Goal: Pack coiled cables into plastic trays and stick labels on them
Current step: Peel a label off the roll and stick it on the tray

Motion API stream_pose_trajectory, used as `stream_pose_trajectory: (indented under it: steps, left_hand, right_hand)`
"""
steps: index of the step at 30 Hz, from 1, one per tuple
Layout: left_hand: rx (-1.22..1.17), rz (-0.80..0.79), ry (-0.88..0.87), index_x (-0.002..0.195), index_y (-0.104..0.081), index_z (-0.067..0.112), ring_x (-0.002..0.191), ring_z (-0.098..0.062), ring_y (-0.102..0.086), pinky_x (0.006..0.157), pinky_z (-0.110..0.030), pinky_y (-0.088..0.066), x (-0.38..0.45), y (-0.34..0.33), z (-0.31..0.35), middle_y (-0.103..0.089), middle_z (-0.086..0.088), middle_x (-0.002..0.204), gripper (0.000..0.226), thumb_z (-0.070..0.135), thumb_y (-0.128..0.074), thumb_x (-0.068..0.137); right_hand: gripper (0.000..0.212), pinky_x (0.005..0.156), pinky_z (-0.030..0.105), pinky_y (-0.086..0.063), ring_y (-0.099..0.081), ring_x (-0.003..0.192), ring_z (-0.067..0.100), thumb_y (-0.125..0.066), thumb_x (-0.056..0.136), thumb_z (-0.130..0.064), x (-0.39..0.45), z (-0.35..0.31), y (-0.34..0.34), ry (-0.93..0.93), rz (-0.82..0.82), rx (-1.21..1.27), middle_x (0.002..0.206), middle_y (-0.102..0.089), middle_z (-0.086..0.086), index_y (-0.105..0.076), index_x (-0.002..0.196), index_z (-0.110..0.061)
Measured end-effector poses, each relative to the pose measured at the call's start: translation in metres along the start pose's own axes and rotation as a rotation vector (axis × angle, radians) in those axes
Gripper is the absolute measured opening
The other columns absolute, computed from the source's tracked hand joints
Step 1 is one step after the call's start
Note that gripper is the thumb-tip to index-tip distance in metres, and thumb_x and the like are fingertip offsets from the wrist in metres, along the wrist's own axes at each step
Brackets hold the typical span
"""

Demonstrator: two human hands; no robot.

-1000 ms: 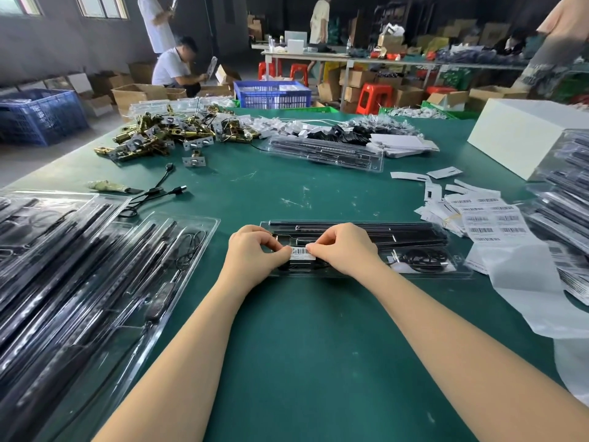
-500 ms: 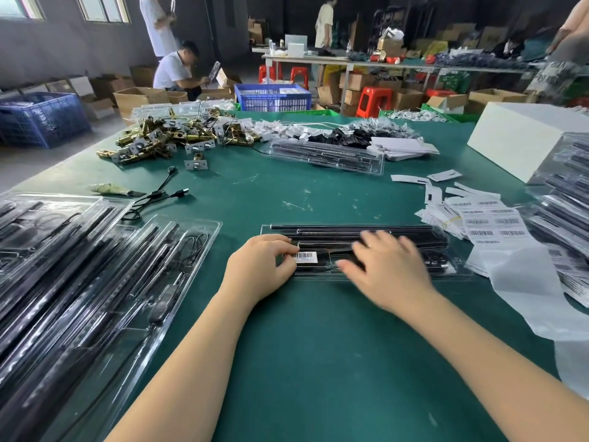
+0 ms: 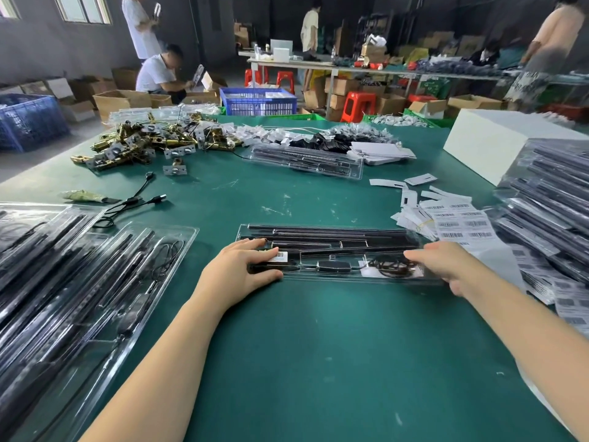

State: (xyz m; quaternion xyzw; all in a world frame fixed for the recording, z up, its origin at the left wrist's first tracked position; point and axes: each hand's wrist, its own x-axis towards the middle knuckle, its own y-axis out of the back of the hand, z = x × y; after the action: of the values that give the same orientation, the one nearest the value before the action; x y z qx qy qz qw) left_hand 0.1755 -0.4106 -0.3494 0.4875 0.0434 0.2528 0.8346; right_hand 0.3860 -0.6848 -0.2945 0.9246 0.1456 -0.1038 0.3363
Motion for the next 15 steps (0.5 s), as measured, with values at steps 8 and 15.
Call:
stream_pose_trajectory:
  steps: [8, 15]
  left_hand:
    - [-0.212, 0.084, -0.031, 0.109, -0.066, 0.051, 0.13, 0.004, -0.041, 0.109, -0.025, -0.033, -0.004, 0.003, -0.001, -0.053, 0.023, 0.134, 0.041, 0.049, -0.078, 0.07]
    - [-0.418, 0.168, -0.026, 0.101, -0.062, 0.06, 0.128, 0.004, -0.044, 0.108, -0.022, -0.029, -0.005, 0.007, 0.004, -0.053, 0.017, 0.135, 0.049, 0.032, -0.085, 0.069]
  right_hand:
    - [0.033, 0.038, 0.02, -0.047, -0.049, 0.044, 0.008, -0.078, 0.062, -0.02, 0.005, -0.009, 0.036, -0.242, -0.263, 0.493, 0.072, -0.057, -0.002, -0.069, 0.093, -0.012]
    - [0.032, 0.06, 0.041, -0.061, -0.066, 0.07, 0.022, -0.07, 0.072, -0.016, -0.02, -0.007, 0.042, -0.089, -0.463, 0.687, 0.089, -0.069, 0.007, -0.068, 0.102, -0.006]
